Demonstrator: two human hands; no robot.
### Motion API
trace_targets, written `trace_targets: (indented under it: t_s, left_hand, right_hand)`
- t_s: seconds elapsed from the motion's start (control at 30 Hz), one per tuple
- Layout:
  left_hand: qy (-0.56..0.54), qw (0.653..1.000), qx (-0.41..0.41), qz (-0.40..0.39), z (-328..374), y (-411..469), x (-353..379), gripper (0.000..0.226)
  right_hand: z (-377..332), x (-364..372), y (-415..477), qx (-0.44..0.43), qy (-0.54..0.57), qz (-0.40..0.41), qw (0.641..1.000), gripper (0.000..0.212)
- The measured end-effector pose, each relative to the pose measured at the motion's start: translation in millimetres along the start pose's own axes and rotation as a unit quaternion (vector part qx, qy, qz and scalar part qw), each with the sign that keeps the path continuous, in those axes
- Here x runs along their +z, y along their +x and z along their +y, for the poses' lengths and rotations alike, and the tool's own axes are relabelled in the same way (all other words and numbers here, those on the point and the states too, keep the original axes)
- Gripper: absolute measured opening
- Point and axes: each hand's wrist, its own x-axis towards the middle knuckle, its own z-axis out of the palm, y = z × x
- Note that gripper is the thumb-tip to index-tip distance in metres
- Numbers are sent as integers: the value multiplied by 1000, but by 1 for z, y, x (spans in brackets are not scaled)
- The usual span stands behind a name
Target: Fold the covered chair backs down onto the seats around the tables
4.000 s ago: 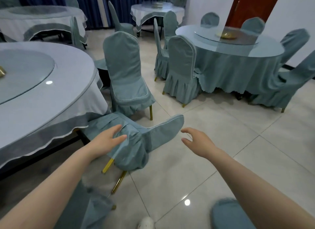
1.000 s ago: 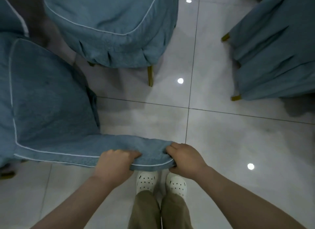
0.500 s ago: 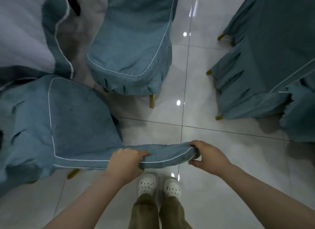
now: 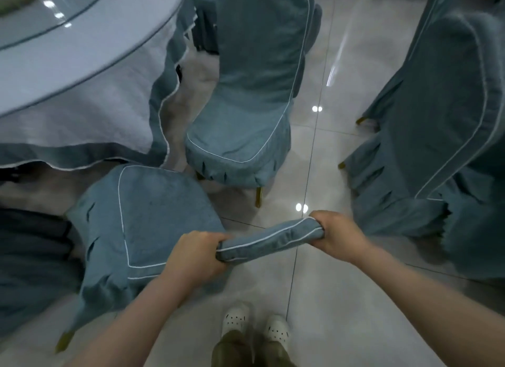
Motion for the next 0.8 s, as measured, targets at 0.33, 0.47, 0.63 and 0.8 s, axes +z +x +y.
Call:
trace_targets:
  t_s: [0.33,0.47,0.63,0.8]
  left_hand:
    - [-56,993,-82,69,-29,-68,-57,3]
    - [-82,986,-127,68,-60,-103,-81,21]
    - [-103,975,-182,72,-104,-158,-90,17]
    - [-159,960,-218,74,-147,-204,-93,33]
  right_hand:
    - [-95,-54,25,-128,-108,-51,985,19]
    - [-158,-62,39,-210,-168,-38,962,23]
    - [-237,-47,45,-284,-218,-29,933,25]
    - [-300,-20,38,-303,-242,-29,921,25]
